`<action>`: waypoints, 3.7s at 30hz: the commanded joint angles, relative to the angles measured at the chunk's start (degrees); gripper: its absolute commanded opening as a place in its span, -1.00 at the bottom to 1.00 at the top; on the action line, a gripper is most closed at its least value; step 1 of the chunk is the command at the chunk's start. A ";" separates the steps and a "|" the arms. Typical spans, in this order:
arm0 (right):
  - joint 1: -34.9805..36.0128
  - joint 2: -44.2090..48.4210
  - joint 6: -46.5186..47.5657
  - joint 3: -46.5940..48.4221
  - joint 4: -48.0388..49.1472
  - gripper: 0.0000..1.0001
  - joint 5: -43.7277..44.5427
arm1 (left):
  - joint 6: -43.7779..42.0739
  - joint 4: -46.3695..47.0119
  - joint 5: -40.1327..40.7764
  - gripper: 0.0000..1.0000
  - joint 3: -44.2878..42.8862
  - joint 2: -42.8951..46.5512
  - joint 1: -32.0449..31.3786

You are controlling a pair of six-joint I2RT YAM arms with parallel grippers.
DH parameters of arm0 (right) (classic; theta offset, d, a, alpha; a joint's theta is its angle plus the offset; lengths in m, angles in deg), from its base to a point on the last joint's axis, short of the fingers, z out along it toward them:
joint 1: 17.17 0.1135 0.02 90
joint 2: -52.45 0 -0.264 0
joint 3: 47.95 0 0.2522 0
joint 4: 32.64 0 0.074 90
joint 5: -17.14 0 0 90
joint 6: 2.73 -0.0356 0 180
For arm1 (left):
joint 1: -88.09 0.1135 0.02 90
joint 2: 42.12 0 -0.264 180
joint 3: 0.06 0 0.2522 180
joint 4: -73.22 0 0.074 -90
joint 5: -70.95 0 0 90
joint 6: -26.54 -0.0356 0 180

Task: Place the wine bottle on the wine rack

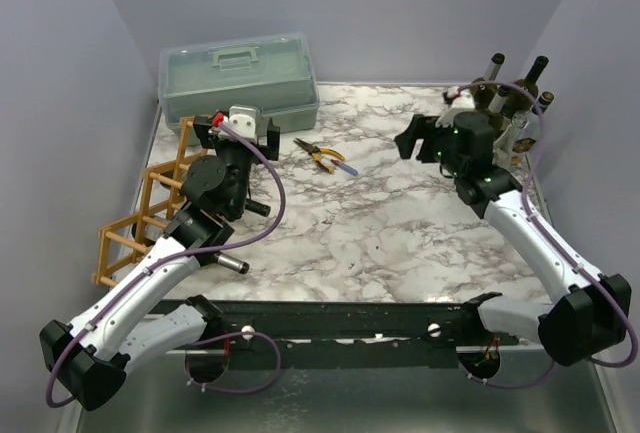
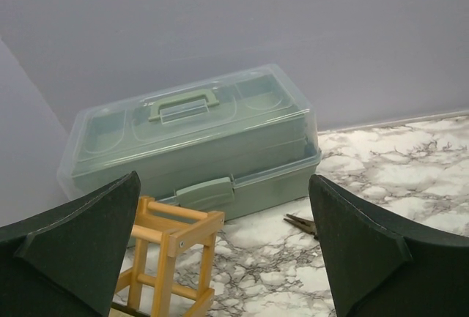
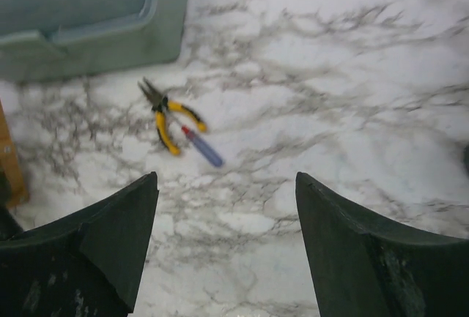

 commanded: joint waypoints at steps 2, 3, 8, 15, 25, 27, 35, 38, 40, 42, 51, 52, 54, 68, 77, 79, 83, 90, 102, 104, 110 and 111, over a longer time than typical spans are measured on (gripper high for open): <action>-7.08 2.31 -2.52 6.05 -3.32 0.58 9.56 | 2.22 -1.11 -2.54 0.97 -0.30 -0.72 0.19; -7.97 2.37 -2.71 7.58 -4.39 0.58 10.55 | 2.24 -1.21 -2.92 0.97 -0.25 -0.83 0.24; -8.89 2.42 -2.48 14.08 -8.81 0.61 24.05 | 1.83 -1.63 -4.08 0.97 -0.39 -1.20 0.22; -10.17 4.04 -1.39 15.88 -7.90 0.74 33.60 | 1.00 -1.59 -5.12 0.97 -0.04 -1.17 0.15; -10.89 -3.90 2.16 27.35 -10.64 1.00 30.60 | 1.00 -1.58 -5.69 0.97 -0.15 -1.26 -0.06; -11.11 -7.30 2.51 31.61 -13.23 0.99 31.90 | 0.73 -1.58 -5.65 0.97 -0.08 -1.07 -0.12; -16.50 -17.13 2.02 41.90 -21.28 0.94 29.45 | 0.47 -1.59 -5.99 0.97 -0.08 -0.98 -0.53; -18.83 -18.83 1.68 41.93 -21.49 0.89 27.90 | 0.06 -1.54 -5.94 0.97 0.18 -1.13 -0.80; -20.44 -20.57 1.48 43.04 -22.64 0.81 25.62 | -0.22 -1.46 -5.25 0.97 0.40 -1.54 -1.07; -20.86 -22.47 1.93 44.67 -24.21 0.73 25.69 | -0.41 -1.42 -5.24 0.97 0.28 -2.07 -1.37; -22.47 -28.00 5.16 49.42 -26.09 0.46 27.54 | -0.77 -1.41 -5.56 0.97 0.58 -3.23 -2.73; -22.64 -28.47 5.34 49.70 -26.43 0.42 27.64 | -0.85 -1.38 -5.49 0.97 0.58 -3.40 -2.87; -22.90 -29.12 5.55 49.97 -26.50 0.39 27.32 | -0.81 -1.32 -5.56 0.97 0.58 -3.68 -2.88; -23.71 -33.45 7.07 50.22 -26.26 -0.01 22.98 | -1.12 -1.09 -5.61 0.97 0.67 -4.71 -2.89; -23.70 -34.95 9.11 50.13 -25.97 -0.31 20.87 | -1.38 -0.73 -5.56 0.97 0.84 -5.21 -2.87; -23.71 -35.06 9.14 50.25 -26.32 -0.47 20.21 | -1.38 -0.80 -5.65 0.97 0.84 -5.29 -2.90; -23.62 -34.65 7.78 50.47 -27.61 -0.69 16.63 | -1.36 -0.66 -5.78 0.97 0.84 -5.34 -2.89; -17.99 -31.81 4.97 47.83 -27.49 -0.94 8.16 | -0.77 -0.71 -7.42 0.97 0.68 -6.16 -2.87; -9.23 -22.65 -2.54 35.81 -24.68 -0.99 -14.45 | 5.46 -1.01 -18.50 0.97 -0.40 -11.92 -2.85; -8.98 -20.36 -4.74 32.63 -22.56 -0.99 -18.71 | 7.04 -1.61 -21.42 0.97 -0.89 -12.83 -2.87; -8.45 -14.29 -12.29 24.21 -15.45 -0.99 -28.26 | 10.00 -5.21 -32.83 0.97 -3.46 -16.95 -3.45; -8.43 -13.21 -13.64 22.98 -13.61 -0.99 -29.34 | 10.07 -5.80 -34.07 0.97 -3.83 -17.75 -3.94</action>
